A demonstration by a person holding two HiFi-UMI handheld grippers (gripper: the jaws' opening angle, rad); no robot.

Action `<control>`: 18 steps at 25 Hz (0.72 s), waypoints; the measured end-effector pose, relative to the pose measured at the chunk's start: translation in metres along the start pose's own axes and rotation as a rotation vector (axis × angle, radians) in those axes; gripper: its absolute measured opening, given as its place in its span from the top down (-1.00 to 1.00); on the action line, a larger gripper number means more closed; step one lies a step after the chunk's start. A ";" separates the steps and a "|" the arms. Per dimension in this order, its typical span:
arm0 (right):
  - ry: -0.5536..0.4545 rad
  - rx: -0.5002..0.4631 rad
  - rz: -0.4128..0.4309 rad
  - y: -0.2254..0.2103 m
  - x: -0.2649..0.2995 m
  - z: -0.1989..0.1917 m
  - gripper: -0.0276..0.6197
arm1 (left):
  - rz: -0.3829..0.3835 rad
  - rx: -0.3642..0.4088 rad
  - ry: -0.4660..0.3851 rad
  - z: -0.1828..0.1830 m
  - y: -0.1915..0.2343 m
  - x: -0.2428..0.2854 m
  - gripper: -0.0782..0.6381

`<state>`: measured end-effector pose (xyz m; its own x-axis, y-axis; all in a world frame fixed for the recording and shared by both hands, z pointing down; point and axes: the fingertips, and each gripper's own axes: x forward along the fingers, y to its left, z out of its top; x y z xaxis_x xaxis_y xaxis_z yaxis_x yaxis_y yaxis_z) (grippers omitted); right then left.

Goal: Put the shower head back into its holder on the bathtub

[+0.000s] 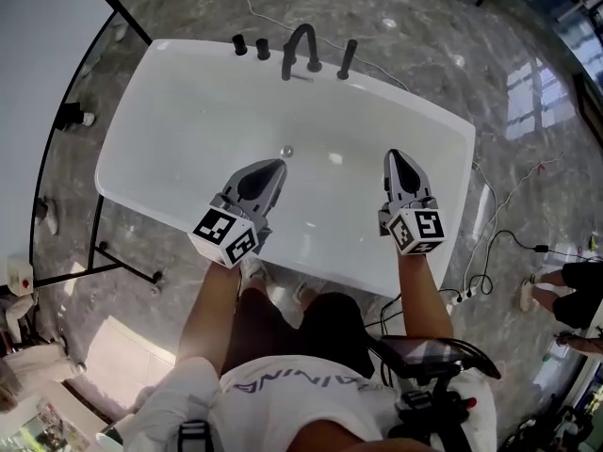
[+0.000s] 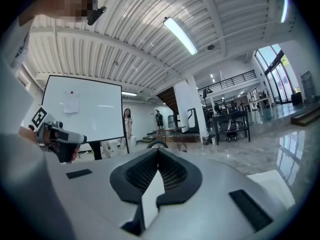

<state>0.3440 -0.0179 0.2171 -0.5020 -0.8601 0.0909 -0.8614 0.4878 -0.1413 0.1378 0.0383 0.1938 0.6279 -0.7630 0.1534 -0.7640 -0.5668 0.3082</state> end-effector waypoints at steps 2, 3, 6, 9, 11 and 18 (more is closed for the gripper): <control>0.002 0.008 0.011 0.010 -0.014 0.012 0.88 | -0.003 0.005 0.005 0.008 -0.012 -0.006 0.71; 0.006 0.015 0.016 0.016 -0.021 0.017 0.88 | -0.009 0.008 0.007 0.013 -0.019 -0.009 0.71; 0.019 0.037 0.010 0.036 -0.041 0.029 0.88 | -0.049 0.033 0.019 0.027 -0.042 -0.018 0.71; 0.038 0.050 -0.011 0.062 -0.066 0.038 0.88 | -0.104 0.072 0.038 0.039 -0.065 -0.030 0.71; 0.053 0.057 -0.017 0.082 -0.081 0.042 0.88 | -0.135 0.094 0.042 0.050 -0.073 -0.043 0.71; 0.058 0.050 -0.071 0.154 -0.111 0.059 0.88 | -0.185 0.135 0.039 0.070 -0.065 -0.112 0.71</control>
<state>0.2714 0.1435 0.1275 -0.4448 -0.8814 0.1592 -0.8908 0.4168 -0.1810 0.1064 0.1389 0.0906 0.7624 -0.6312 0.1428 -0.6466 -0.7343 0.2066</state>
